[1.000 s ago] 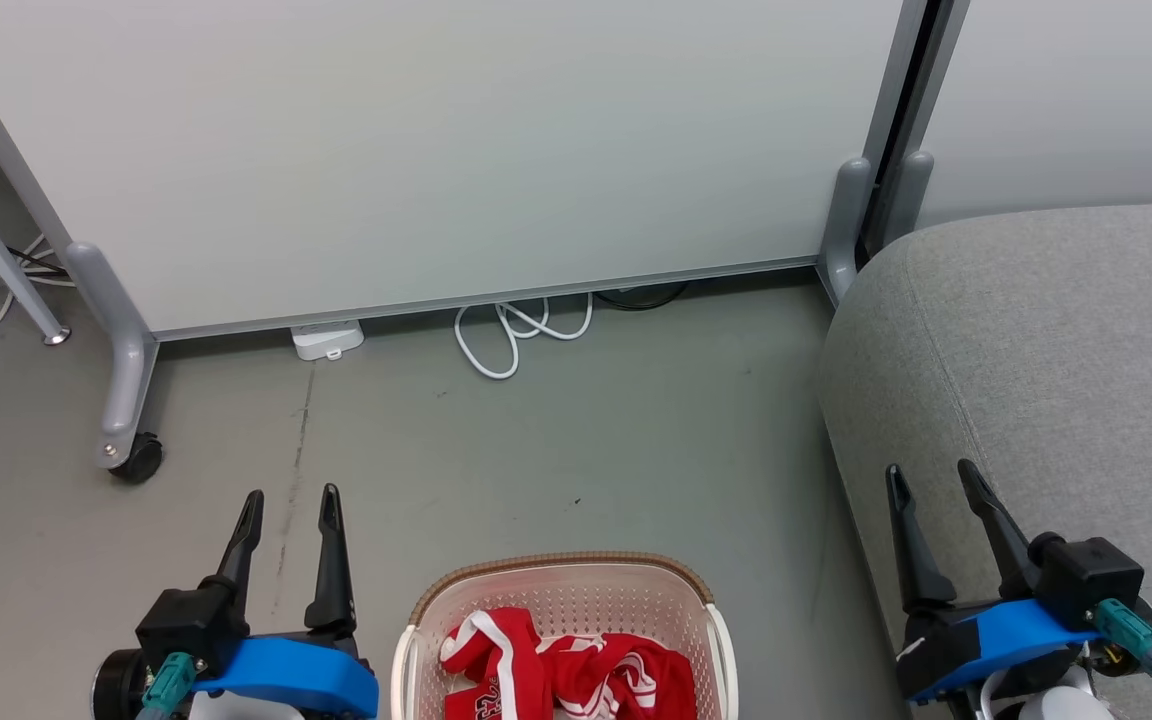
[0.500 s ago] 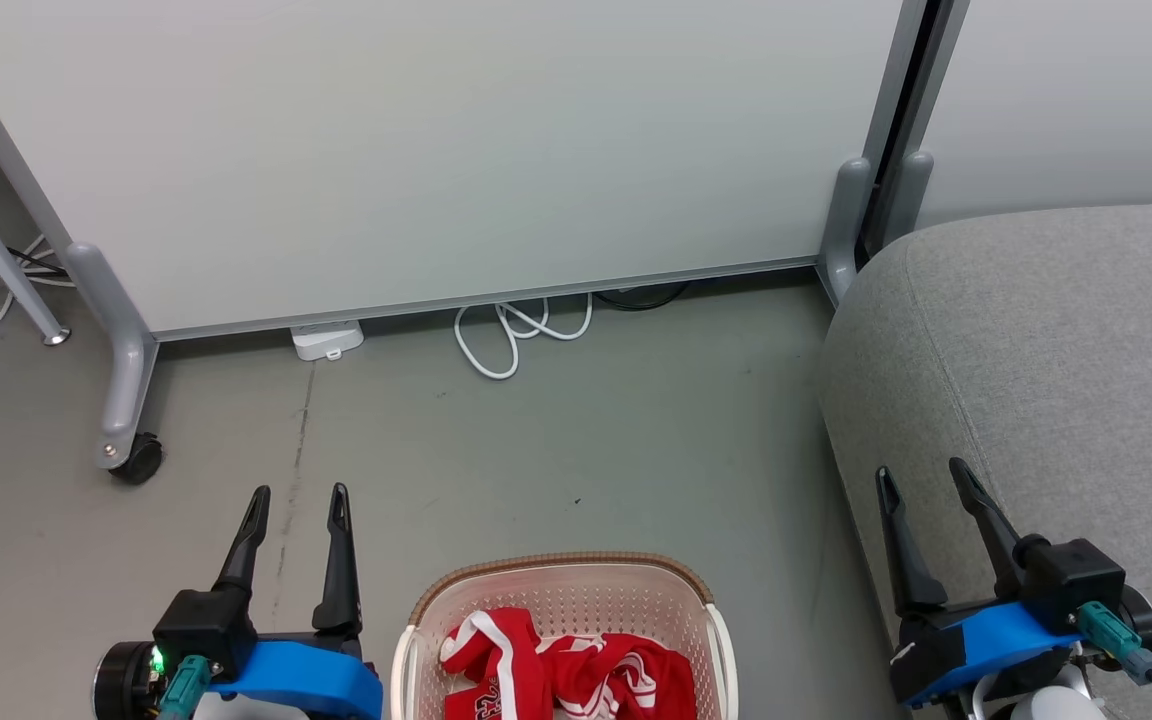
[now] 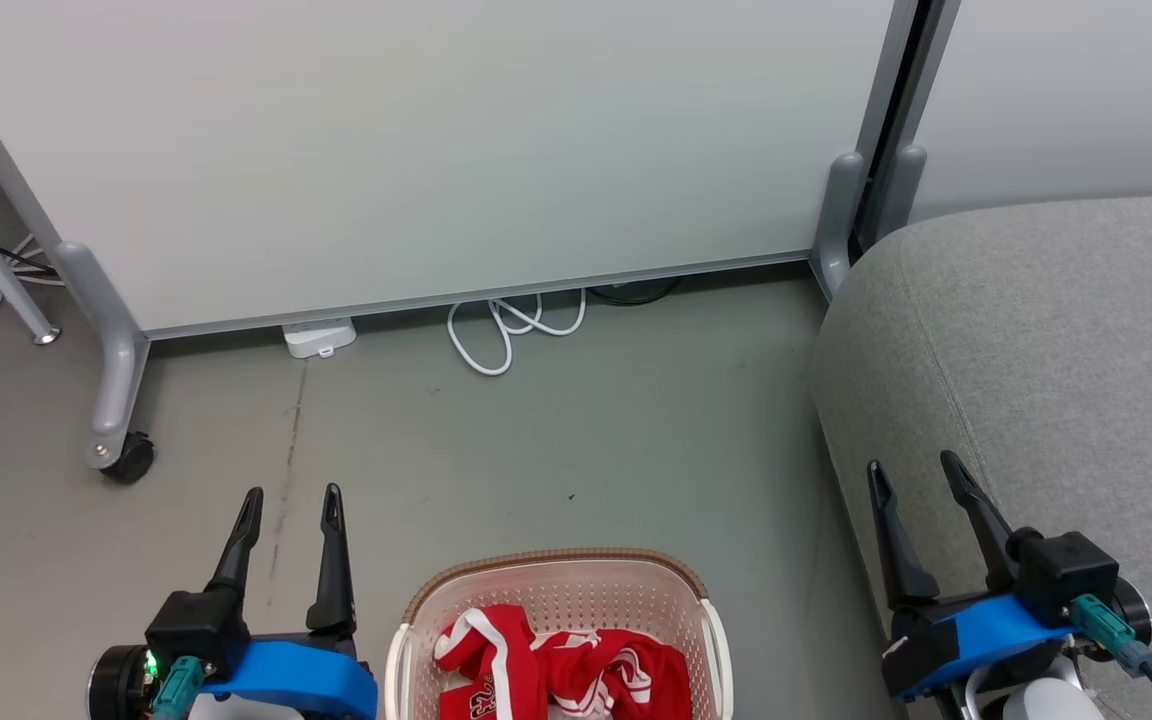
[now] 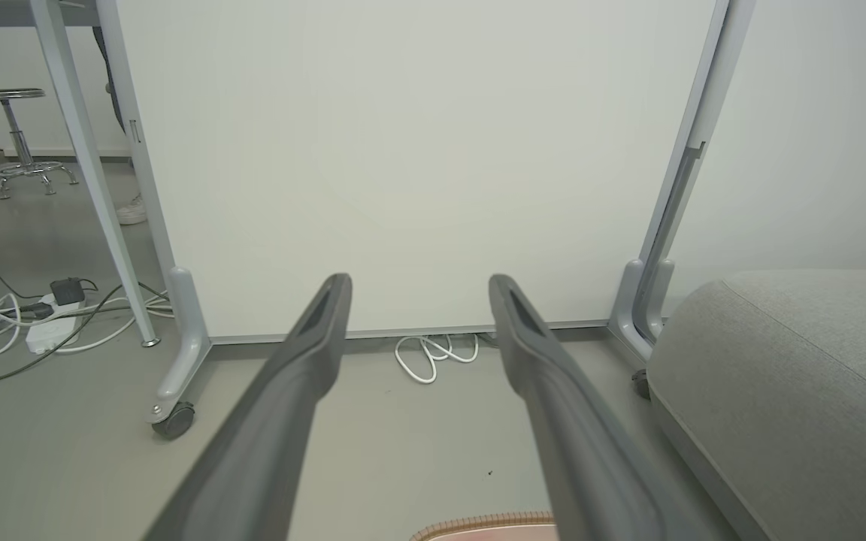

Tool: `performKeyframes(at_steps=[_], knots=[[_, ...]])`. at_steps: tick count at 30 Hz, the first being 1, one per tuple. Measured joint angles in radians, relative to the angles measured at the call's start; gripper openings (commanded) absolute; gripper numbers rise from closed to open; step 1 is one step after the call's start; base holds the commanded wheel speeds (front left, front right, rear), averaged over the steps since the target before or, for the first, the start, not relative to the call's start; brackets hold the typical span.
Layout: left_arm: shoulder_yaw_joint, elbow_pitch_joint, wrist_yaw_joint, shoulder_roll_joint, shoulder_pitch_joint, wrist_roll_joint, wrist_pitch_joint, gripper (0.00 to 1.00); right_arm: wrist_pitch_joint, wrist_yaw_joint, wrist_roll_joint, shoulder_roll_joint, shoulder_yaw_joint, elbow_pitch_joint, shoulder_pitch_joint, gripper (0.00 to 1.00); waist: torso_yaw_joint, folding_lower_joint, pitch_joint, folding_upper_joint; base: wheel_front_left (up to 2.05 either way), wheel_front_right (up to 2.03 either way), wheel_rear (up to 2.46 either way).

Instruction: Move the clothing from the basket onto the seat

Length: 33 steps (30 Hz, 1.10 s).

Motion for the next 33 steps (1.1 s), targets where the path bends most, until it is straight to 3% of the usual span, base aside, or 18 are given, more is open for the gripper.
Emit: performKeyframes(at_steps=[14, 33], knots=[[0.027, 0.137, -0.002, -0.001, -0.060, -0.023, -0.001, 1.00, -0.003, 0.000, 0.034, -0.001, 0.074, -0.072, -0.075, 1.00, -0.114, 0.0000, 0.150, 0.0000, 0.00, 0.00, 0.00], [0.011, 0.580, 0.001, 0.084, -0.273, -0.009, 0.017, 1.00, -0.004, 0.000, 0.103, -0.002, 0.153, -0.144, -0.175, 1.00, -0.308, 0.0002, 0.489, 0.0000, 0.00, 0.00, 0.00]])
